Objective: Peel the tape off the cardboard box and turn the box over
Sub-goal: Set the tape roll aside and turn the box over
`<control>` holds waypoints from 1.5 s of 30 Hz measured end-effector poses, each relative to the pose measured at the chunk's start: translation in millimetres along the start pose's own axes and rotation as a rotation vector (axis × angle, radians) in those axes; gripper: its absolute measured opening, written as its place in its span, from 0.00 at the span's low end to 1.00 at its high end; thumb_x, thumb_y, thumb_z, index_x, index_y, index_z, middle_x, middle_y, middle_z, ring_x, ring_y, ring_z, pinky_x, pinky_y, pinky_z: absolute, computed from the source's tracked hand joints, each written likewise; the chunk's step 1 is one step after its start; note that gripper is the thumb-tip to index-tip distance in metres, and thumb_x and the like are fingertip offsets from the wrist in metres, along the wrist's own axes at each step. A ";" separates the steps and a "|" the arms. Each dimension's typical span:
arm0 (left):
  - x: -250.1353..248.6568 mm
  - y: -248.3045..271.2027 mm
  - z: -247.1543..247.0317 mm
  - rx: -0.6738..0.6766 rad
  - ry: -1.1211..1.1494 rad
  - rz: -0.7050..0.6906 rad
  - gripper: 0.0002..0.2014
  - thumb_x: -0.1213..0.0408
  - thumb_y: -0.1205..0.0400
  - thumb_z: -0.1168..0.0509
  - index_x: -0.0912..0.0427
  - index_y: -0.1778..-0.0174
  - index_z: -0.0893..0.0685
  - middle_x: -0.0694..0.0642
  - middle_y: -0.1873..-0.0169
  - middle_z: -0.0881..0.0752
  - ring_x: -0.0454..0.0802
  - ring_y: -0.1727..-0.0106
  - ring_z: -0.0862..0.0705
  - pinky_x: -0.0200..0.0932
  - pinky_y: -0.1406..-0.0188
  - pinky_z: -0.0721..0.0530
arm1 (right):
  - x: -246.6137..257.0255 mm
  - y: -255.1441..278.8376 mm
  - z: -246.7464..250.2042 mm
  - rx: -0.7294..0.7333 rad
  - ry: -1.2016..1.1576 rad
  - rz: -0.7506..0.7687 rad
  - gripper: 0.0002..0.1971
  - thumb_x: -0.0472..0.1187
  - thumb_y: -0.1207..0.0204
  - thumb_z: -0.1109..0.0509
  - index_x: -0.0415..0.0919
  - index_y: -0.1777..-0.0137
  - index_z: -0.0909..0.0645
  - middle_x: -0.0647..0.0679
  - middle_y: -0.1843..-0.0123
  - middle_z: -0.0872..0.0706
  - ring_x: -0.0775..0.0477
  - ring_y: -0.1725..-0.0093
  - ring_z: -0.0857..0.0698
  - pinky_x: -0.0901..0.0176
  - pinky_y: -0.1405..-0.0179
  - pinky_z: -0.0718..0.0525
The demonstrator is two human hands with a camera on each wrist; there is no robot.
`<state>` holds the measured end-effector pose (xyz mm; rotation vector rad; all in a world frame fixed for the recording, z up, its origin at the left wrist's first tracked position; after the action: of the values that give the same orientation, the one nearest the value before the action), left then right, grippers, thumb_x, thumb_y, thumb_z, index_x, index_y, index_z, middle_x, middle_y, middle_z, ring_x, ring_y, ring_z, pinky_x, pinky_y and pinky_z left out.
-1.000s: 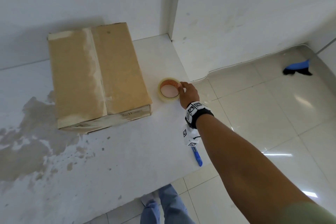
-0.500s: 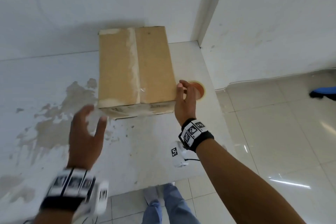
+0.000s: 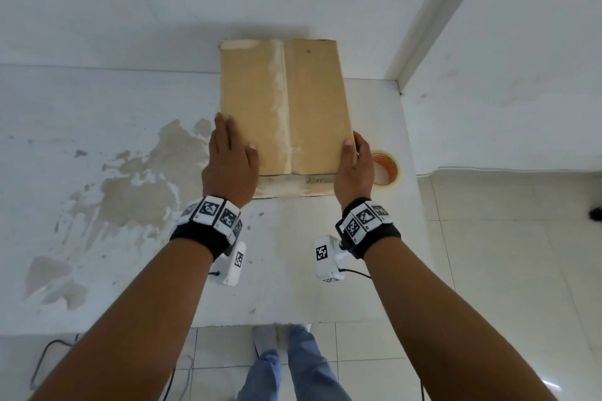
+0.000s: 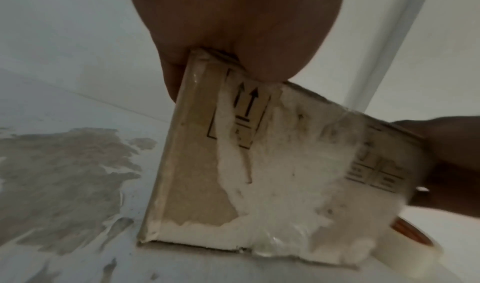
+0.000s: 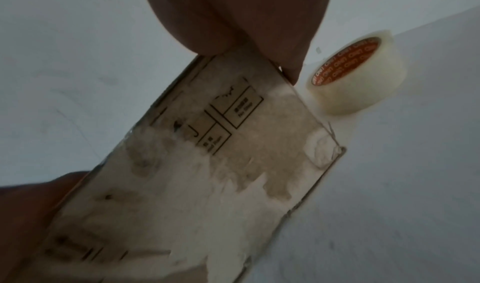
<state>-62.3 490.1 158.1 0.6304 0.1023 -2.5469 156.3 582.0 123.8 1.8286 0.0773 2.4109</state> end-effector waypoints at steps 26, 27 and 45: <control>-9.5 -36.3 30.7 -0.310 0.285 0.268 0.38 0.52 0.24 0.34 0.56 0.18 0.37 0.63 0.15 0.46 0.63 0.15 0.50 0.66 0.17 0.49 | 44.4 -45.4 -18.3 0.067 -0.036 -0.150 0.41 0.57 0.19 0.30 0.47 0.13 0.47 0.50 0.12 0.44 0.47 0.14 0.39 0.43 0.16 0.35; 1.5 -53.9 43.0 -0.315 0.214 0.264 0.38 0.53 0.23 0.33 0.58 0.17 0.38 0.63 0.15 0.45 0.63 0.15 0.49 0.64 0.16 0.50 | 41.4 -25.3 -23.5 0.091 -0.067 -0.178 0.43 0.57 0.19 0.29 0.48 0.12 0.50 0.52 0.12 0.46 0.48 0.14 0.41 0.43 0.15 0.36; 42.4 -56.7 29.6 -0.129 -0.229 0.184 0.44 0.36 0.18 0.47 0.71 0.18 0.43 0.71 0.23 0.34 0.72 0.26 0.33 0.67 0.28 0.31 | 37.5 -9.4 -36.7 0.307 0.266 0.088 0.64 0.66 0.31 0.22 0.47 0.12 0.68 0.51 0.10 0.57 0.46 0.12 0.47 0.40 0.15 0.38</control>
<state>-135.1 514.1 162.3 0.2824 0.1209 -2.3918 111.6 597.0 148.7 1.6332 0.4205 2.8240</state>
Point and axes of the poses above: each hand's wrist, its own y-axis away from the middle knuckle, its own z-axis out of the back of the hand, x = y × z, the point moved 6 cm from there along -y, towards the middle knuckle
